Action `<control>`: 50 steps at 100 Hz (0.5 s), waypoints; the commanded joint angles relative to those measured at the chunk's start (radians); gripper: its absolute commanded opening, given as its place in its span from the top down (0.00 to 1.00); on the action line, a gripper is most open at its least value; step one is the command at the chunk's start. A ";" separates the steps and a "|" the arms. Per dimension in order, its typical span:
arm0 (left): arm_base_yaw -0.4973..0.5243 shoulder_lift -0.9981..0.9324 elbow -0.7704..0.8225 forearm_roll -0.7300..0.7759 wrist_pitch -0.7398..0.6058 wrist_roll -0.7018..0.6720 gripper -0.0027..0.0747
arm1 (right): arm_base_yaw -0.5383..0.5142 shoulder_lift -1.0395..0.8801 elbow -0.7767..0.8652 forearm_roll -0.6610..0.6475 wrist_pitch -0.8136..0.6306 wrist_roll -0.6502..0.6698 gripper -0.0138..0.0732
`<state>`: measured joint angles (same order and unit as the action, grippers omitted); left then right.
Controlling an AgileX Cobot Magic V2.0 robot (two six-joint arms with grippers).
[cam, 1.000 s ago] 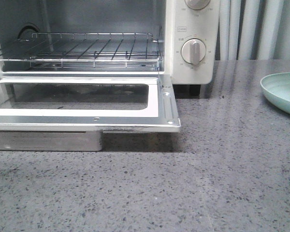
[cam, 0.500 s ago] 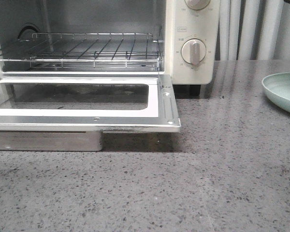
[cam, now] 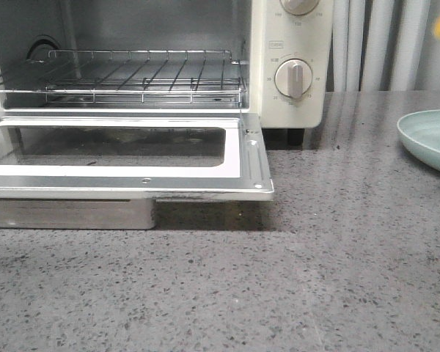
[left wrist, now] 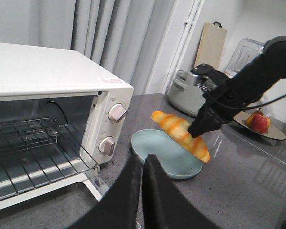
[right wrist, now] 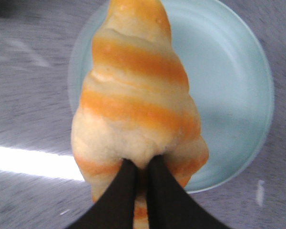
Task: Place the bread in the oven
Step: 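Lift the croissant with the right gripper and carry it into the oven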
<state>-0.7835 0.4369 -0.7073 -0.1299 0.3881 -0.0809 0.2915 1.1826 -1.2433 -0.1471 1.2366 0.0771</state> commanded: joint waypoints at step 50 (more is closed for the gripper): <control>-0.008 0.006 -0.030 -0.006 -0.120 0.001 0.99 | 0.562 0.017 -0.037 0.024 0.054 -0.062 0.92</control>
<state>-0.7835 0.4369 -0.7073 -0.1283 0.3558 -0.0809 0.8043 1.1591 -1.2433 -0.0633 1.2598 0.0222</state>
